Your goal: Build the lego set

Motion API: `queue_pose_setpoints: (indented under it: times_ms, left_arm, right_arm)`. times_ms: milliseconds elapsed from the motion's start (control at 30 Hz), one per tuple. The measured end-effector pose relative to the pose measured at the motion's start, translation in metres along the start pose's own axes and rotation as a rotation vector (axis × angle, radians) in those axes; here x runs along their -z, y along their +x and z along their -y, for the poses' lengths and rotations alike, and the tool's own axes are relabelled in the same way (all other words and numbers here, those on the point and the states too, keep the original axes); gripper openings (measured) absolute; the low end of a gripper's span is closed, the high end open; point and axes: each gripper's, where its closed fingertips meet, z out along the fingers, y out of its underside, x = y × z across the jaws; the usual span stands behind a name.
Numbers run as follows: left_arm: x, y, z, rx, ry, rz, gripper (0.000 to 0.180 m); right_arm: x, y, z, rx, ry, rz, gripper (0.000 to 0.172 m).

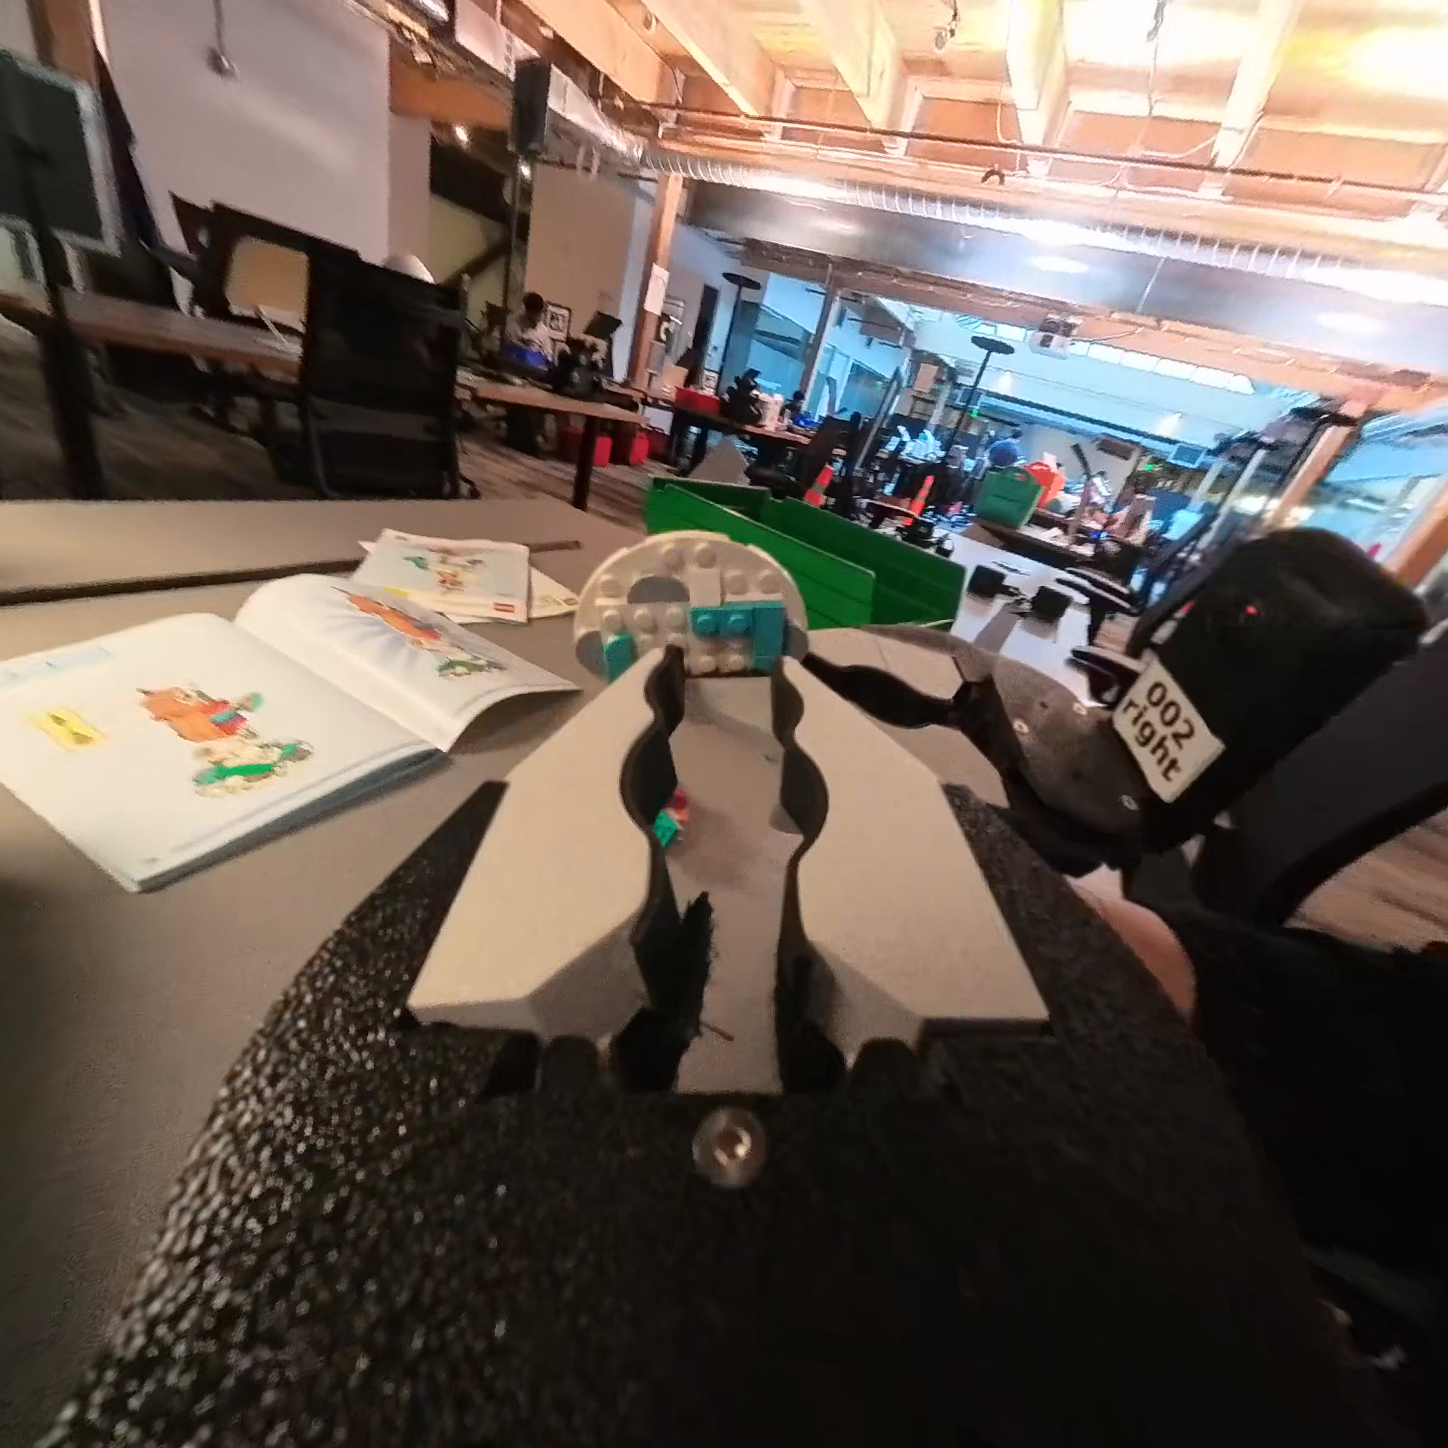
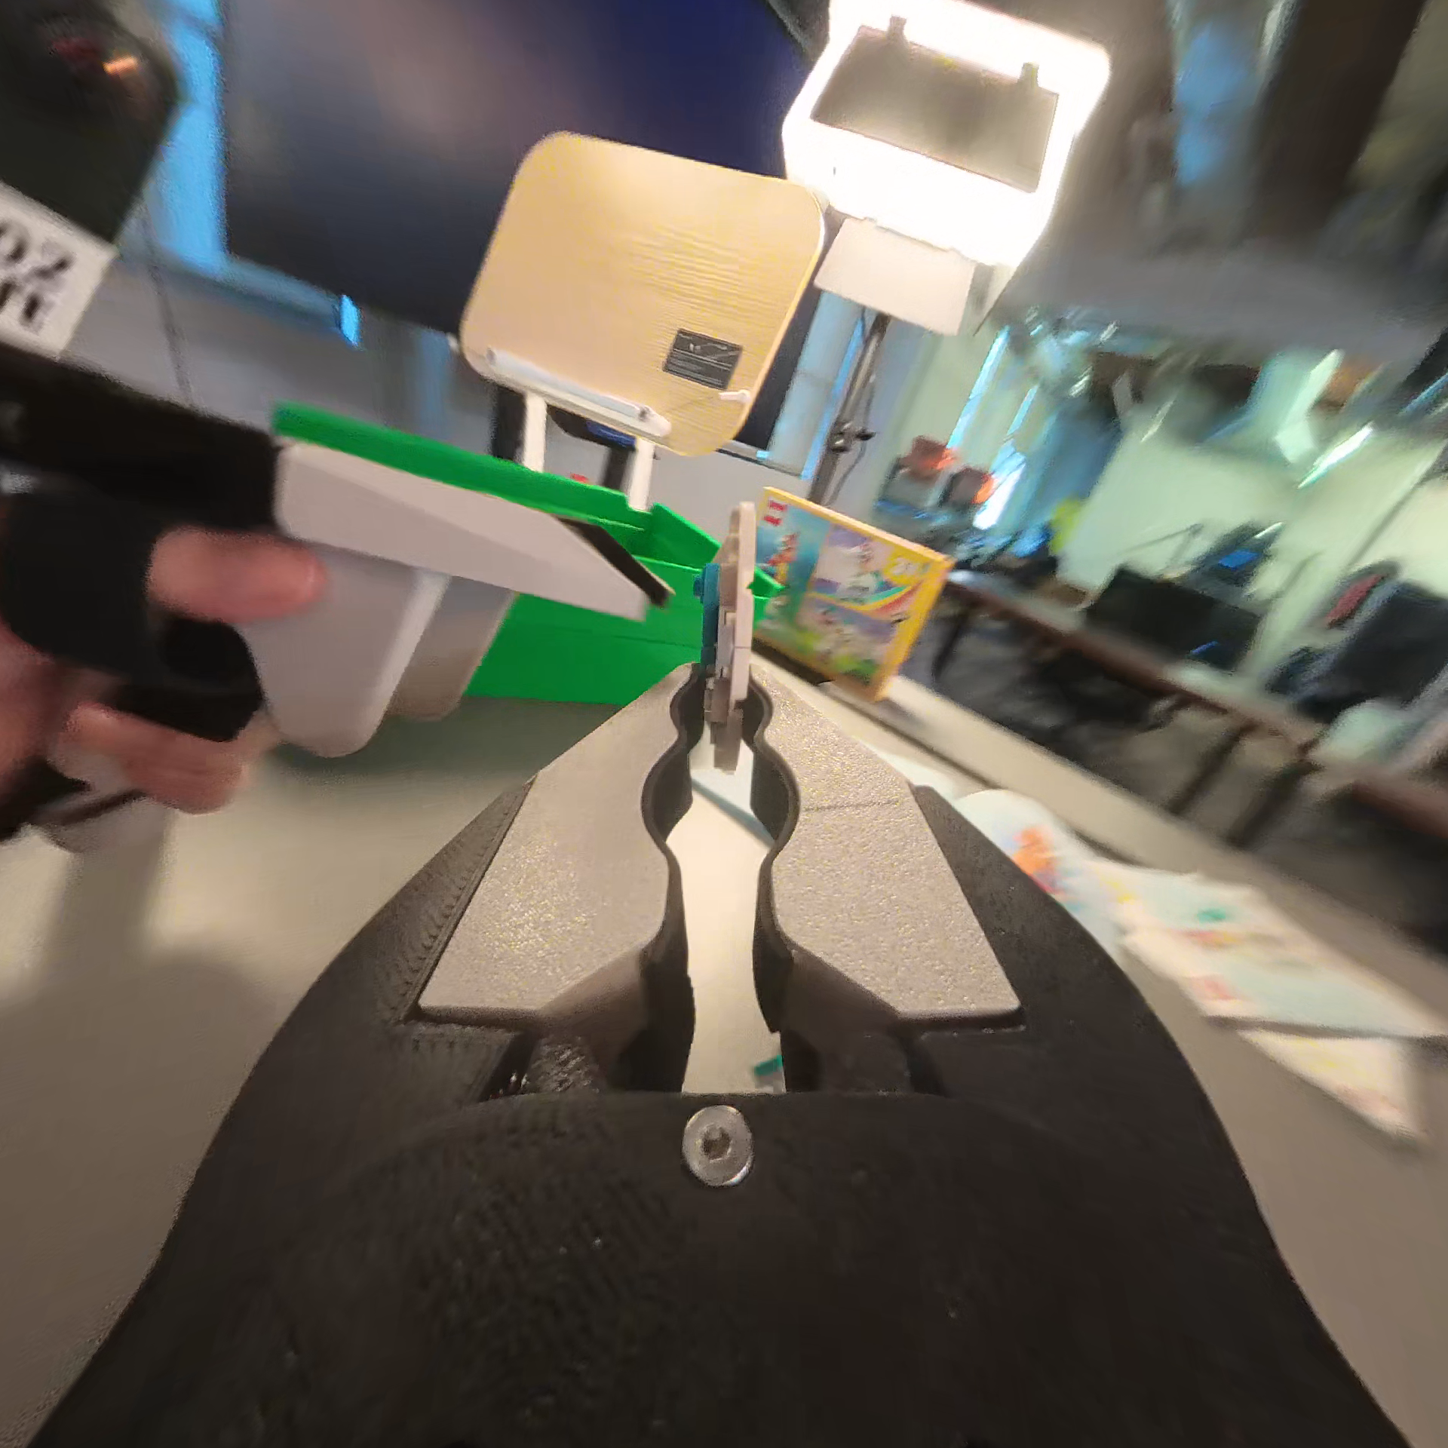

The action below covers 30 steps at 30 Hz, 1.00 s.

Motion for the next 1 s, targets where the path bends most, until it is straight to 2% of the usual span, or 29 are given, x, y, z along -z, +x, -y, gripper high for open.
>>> queue_pose_setpoints:
  times_ms: [167, 367, 467, 567, 667, 767, 867, 1000]
  left_arm:
    - [-0.003, 0.003, -0.004, 0.050, -0.004, -0.025, 0.018]
    - [0.000, 0.000, 0.002, -0.002, 0.035, 0.011, 0.017]
    - [0.003, -0.002, 0.005, -0.251, 0.017, 0.080, 0.018]
    - [0.010, 0.000, 0.013, -0.664, 0.008, 0.159, 0.015]
    - [0.012, 0.004, 0.008, -1.088, -0.055, 0.197, 0.011]
    - [0.012, -0.005, 0.001, -1.424, -0.140, 0.263, 0.005]
    - [0.013, -0.009, -0.001, -1.580, -0.175, 0.290, 0.005]
    - [0.016, -0.014, -0.006, -1.578, -0.211, 0.260, 0.008]
  right_arm:
    - [0.001, 0.002, -0.001, 0.126, -0.022, -0.064, 0.006]
    - [0.002, -0.004, 0.004, 0.205, -0.013, -0.077, 0.006]
    - [0.000, -0.008, 0.003, 0.173, -0.023, -0.043, 0.006]
    - [0.000, -0.009, 0.001, 0.125, -0.033, -0.007, 0.006]
    - [-0.002, -0.013, -0.001, 0.082, -0.043, 0.041, 0.006]
    - [-0.004, -0.021, -0.003, 0.026, -0.055, 0.102, 0.006]
    - [-0.006, -0.026, -0.005, -0.079, -0.064, 0.171, 0.006]
    - [-0.009, -0.031, -0.009, -0.186, -0.081, 0.231, 0.006]
